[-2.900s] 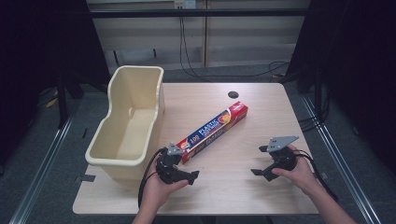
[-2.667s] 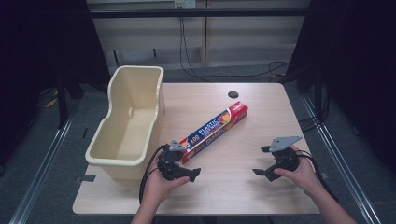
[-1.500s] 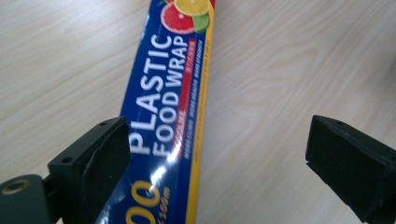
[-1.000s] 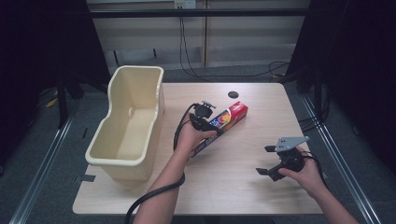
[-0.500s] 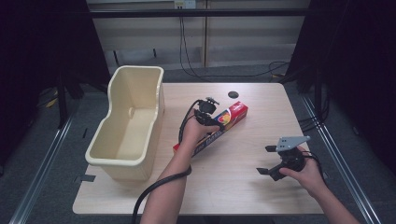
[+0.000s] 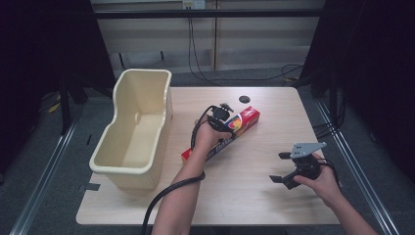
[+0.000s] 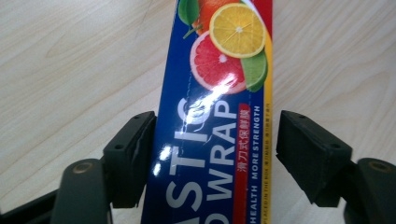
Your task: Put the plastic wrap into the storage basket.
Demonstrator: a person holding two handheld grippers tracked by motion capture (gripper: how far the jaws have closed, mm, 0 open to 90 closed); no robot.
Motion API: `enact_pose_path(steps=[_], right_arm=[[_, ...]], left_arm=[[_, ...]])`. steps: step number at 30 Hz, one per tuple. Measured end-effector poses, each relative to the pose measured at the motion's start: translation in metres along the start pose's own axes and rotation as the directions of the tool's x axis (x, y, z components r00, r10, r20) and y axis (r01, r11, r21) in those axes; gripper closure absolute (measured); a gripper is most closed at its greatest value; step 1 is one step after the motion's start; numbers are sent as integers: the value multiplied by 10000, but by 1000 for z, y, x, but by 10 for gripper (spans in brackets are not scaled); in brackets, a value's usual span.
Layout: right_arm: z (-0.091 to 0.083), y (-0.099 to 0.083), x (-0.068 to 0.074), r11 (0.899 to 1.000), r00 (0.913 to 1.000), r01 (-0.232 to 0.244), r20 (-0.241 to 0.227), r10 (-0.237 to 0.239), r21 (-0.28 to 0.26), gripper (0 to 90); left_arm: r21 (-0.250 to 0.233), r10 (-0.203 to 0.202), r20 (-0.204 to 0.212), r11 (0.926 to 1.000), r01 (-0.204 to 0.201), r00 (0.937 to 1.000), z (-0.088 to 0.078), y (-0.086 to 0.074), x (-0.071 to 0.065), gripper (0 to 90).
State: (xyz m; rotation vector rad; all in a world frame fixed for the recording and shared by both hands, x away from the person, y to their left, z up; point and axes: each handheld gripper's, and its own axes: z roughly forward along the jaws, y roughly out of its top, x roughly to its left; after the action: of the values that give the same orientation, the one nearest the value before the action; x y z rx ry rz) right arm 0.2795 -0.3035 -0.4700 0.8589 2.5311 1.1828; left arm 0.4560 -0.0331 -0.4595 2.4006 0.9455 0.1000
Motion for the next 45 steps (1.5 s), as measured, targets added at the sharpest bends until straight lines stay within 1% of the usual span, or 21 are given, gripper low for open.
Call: enact_pose_path(steps=[1,2,4,6,7,8,11,13,15,17,24,26,28,30,32,35,38,39,40,42,45], right_arm=[[0,0,0,10000,10000,3,-19,-3,-5,51],[0,0,0,10000,10000,-6,-13,6,6,51],[0,0,0,10000,10000,1,0,-1,0,52],[0,0,-1,10000,10000,-2,-16,2,-1,52],[0,0,-1,10000,10000,0,21,0,-23,52],[-1,0,-1,10000,10000,-10,48,10,-36,52],[-1,-1,-1,10000,10000,-27,2,27,-18,51],[0,-1,-1,10000,10000,2,-39,-2,-16,51],[0,-1,0,10000,10000,23,-44,-23,0,52],[0,-1,-1,10000,10000,47,-23,-47,-15,52],[0,-1,-1,10000,10000,-25,-34,24,-20,51],[0,-1,-1,10000,10000,-13,-28,13,-21,51],[-1,-1,-1,10000,10000,-21,0,21,-38,51],[-1,0,0,10000,10000,-20,4,20,-43,51],[0,0,0,10000,10000,-34,-7,34,-52,51],[0,0,0,10000,10000,20,-18,-20,-84,51],[0,1,0,9999,10000,34,-20,-34,-118,51],[0,1,0,9999,10000,15,-28,-16,-109,51],[0,1,0,9999,10000,27,-11,-28,-106,51],[0,1,0,9999,10000,17,-26,-17,-149,51],[0,1,0,9998,10000,6,-49,-7,-189,51]], left_arm=[[87,-91,-111,9999,92,9999,0,0,0,325],[143,-127,-79,9998,128,9999,-1,1,1,358],[329,-86,-63,9994,88,9999,-2,3,1,363],[684,-261,-128,9973,269,9996,-3,5,-1,374],[1034,-312,-89,9941,319,9995,-5,7,-2,381],[1175,-556,-147,9914,569,9983,-5,8,-4,388],[1663,-697,-179,9835,717,9974,-9,9,-6,405],[1867,-540,-151,9808,559,9984,-11,8,-6,409],[1909,-731,-80,9789,733,9973,-14,8,-7,410],[2112,-727,-74,9747,726,9973,-20,9,-7,412],[2006,-970,9,9751,949,9953,-43,15,-8,412],[2176,-1082,121,9706,1030,9941,-51,18,-7,412],[2149,-1085,136,9712,1031,9940,-53,18,-8,412],[2272,-1083,109,9684,1030,9941,-63,21,-9,412],[2215,-1150,0,9687,1121,9934,-69,22,-9,411],[2316,-1133,76,9668,1085,9935,-78,24,-8,411],[2426,-1366,21,9611,1320,9906,-86,25,-7,412],[2409,-1353,11,9617,1310,9908,-89,26,-7,412],[2488,-1408,-62,9587,1379,9900,-92,26,-8,412],[2478,-1364,-60,9596,1336,9906,-94,27,-7,412],[2615,-1435,-2,9552,1386,9896,-107,29,-7,413]])
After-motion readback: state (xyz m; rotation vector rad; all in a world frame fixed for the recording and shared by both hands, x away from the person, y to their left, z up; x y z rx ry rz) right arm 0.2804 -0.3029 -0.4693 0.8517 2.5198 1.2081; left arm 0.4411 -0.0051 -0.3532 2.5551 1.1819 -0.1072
